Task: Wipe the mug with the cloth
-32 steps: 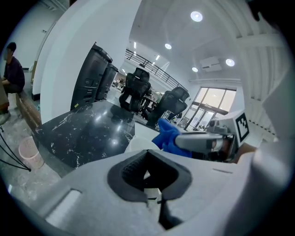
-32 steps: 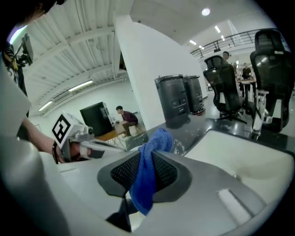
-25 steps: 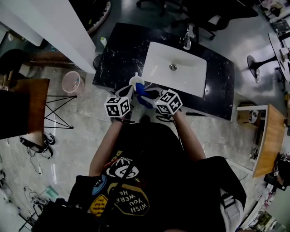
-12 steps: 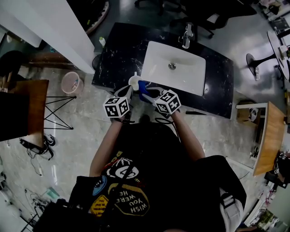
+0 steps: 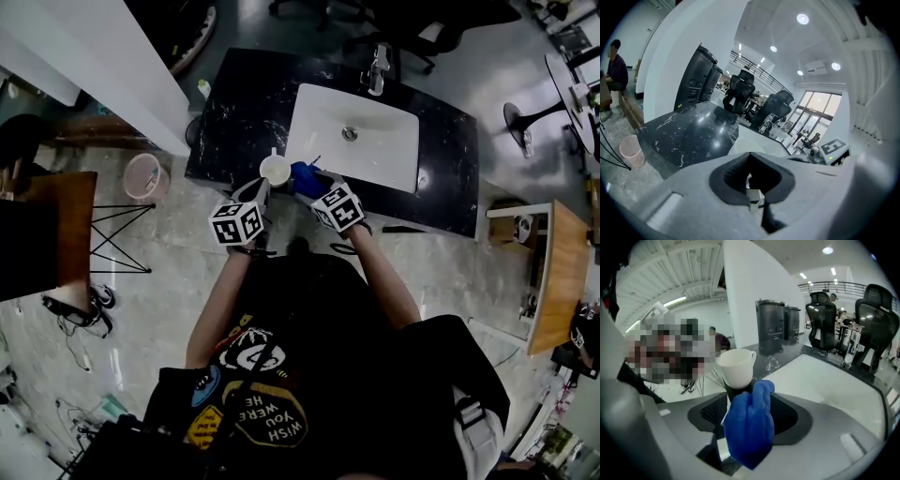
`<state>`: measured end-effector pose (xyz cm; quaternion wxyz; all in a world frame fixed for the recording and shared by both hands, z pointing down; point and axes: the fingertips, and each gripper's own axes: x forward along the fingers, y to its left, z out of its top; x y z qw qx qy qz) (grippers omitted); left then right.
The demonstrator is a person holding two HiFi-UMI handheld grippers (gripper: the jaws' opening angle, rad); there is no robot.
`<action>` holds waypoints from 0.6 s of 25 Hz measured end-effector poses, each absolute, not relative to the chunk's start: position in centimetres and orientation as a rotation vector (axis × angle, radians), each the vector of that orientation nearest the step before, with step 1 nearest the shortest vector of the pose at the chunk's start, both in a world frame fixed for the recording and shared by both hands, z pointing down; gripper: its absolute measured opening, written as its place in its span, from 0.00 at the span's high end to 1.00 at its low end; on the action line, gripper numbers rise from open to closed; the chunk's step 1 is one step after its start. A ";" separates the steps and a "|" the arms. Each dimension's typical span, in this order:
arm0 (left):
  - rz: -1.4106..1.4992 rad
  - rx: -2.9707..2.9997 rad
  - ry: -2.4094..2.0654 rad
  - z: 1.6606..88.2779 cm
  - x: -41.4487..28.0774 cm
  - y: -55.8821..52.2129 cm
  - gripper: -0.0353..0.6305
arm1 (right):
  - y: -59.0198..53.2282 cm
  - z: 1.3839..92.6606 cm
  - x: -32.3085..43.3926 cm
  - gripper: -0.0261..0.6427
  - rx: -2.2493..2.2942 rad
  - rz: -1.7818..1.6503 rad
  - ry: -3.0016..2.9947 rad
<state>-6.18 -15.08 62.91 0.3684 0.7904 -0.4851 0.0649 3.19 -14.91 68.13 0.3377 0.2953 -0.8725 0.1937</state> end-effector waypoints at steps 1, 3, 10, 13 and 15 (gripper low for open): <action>0.167 2.033 -1.245 62.8 -6.1 -14.9 0.94 | -14.9 67.3 3.2 0.53 0.811 0.526 -2.325; 0.166 2.044 -1.248 62.5 -6.1 -14.7 0.94 | -15.0 64.6 3.6 0.55 0.907 0.556 -2.442; 0.148 2.195 -1.367 58.8 -6.4 -14.0 0.94 | -14.2 57.4 6.0 0.96 1.125 0.436 -2.656; 0.142 2.244 -1.433 57.0 -6.1 -13.0 0.94 | -13.9 56.5 6.5 0.96 1.171 0.397 -2.648; 0.134 2.260 -1.472 56.1 -5.9 -12.2 0.94 | -13.6 55.8 6.7 0.96 1.184 0.389 -2.657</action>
